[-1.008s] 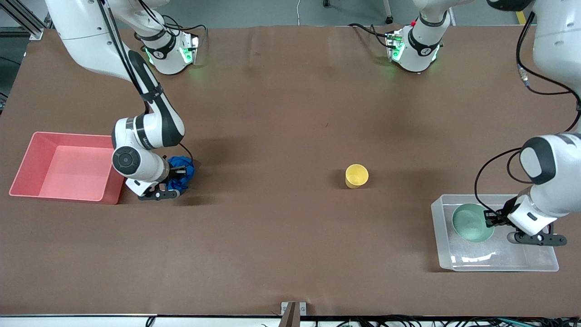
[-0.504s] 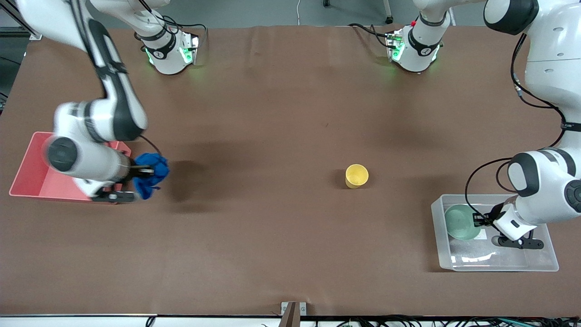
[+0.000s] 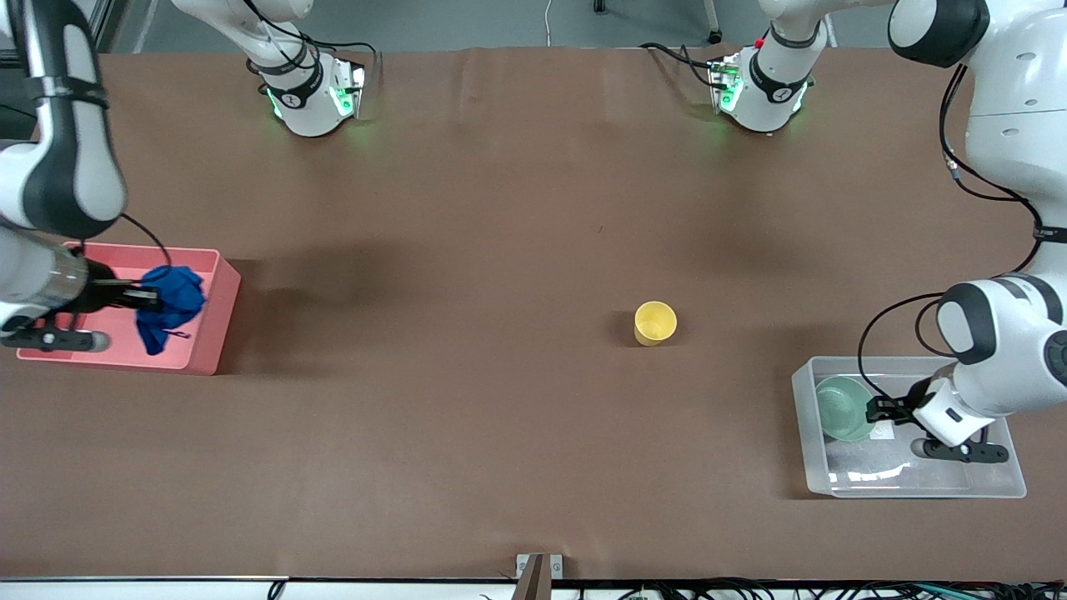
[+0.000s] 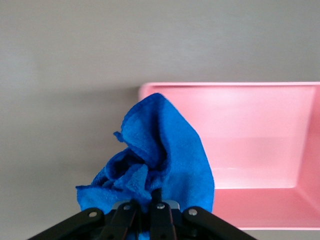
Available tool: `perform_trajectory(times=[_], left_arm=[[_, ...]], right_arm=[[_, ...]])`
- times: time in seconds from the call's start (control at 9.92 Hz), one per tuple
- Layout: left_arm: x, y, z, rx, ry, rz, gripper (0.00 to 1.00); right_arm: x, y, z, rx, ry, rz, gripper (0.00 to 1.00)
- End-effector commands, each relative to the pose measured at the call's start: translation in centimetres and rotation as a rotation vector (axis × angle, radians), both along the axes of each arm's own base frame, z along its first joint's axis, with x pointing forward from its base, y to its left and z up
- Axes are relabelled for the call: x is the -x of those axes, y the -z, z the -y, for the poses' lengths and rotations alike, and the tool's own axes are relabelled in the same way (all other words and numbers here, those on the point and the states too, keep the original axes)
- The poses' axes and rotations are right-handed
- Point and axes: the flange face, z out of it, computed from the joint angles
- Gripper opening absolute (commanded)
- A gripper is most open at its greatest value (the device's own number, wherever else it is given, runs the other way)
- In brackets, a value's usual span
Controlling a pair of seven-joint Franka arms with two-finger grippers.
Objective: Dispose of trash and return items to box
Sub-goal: 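Release the bowl in the box while the right gripper drops the cloth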
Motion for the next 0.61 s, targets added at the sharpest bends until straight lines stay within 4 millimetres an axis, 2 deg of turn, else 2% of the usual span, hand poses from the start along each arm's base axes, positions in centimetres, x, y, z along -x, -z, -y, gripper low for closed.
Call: perform_trajectory(times=[0.0,0.1,0.2,0.3,0.4,0.5], left_arm=[[1.9,-5.1,4.1,0.012,-0.074,-0.087,1.0],[2.8,-7.5,6.6,0.011,-0.129,-0.138,1.0],[3.9,-9.5,9.9,0.014,-0.179,-0.176,1.0],[5.3,-10.2,12.8,0.018,-0.255,-0.19,1.0],[6.4,-10.9,16.2,0.022,-0.32,-0.199,1.0],[8.0,-10.6,19.4,0.018,-0.363,-0.221,1.0]], right_arm=[[0.7,4.3,5.2,-0.006,-0.033,0.021,0.09],[1.2,6.9,7.9,-0.017,-0.065,0.022,0.12],[1.2,9.1,8.9,-0.02,-0.085,0.022,0.22],[1.1,9.8,9.0,-0.024,-0.08,0.021,0.53],[0.8,9.5,8.5,-0.023,-0.079,0.026,0.91],[0.4,8.8,7.8,-0.022,-0.087,0.03,1.0]])
